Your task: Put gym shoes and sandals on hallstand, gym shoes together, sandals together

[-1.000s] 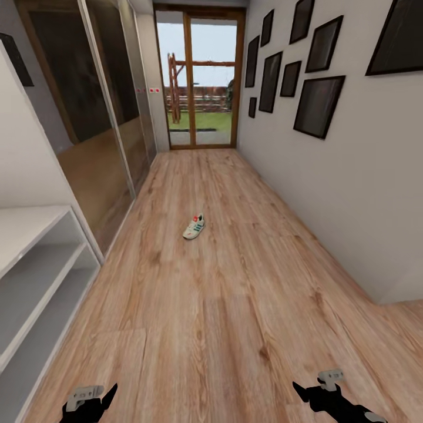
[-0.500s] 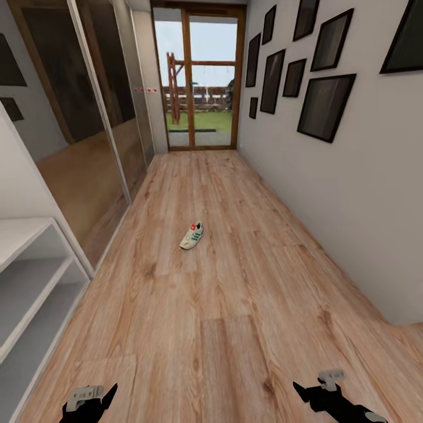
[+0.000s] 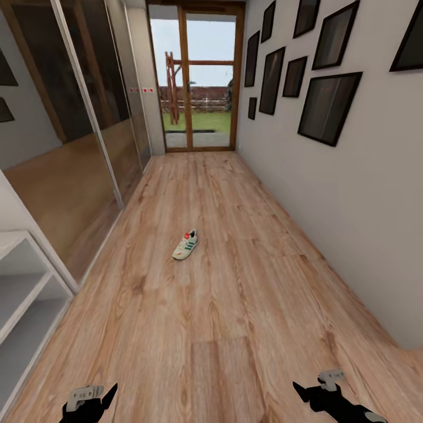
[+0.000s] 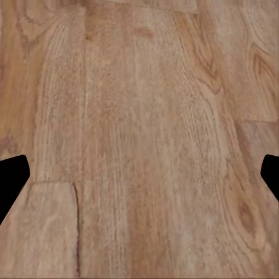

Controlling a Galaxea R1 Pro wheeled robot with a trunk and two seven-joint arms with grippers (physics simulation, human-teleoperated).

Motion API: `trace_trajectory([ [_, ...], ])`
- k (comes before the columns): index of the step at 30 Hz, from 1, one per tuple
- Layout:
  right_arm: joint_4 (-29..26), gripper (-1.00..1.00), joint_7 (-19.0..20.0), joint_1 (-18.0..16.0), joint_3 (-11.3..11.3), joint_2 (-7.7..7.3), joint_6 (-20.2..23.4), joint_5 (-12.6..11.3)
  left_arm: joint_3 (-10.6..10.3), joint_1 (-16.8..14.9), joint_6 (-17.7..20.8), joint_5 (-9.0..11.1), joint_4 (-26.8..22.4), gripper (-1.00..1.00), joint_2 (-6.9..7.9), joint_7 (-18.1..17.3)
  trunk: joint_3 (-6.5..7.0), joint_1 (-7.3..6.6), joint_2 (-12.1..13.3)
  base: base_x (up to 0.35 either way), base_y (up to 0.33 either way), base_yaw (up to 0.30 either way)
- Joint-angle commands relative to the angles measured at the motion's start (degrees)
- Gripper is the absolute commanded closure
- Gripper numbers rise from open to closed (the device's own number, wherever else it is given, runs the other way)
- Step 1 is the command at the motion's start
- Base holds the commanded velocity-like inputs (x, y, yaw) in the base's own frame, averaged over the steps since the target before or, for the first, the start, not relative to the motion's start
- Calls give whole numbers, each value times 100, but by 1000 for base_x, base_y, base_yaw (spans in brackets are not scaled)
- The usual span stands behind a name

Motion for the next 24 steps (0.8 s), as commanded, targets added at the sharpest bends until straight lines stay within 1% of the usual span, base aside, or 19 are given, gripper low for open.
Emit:
trace_trajectory([
  [1, 6, -100, 24, -3, 39, -1, -12, -58, 46, -5, -15, -29, 3, -100, -3, -42, -5, 2, -2, 296, -139, 0],
  [24, 6, -100, 24, -3, 39, 10, -12, -58, 46, -5, -13, -27, 3, -100, -3, -42, -5, 2, -2, 295, -140, 0],
])
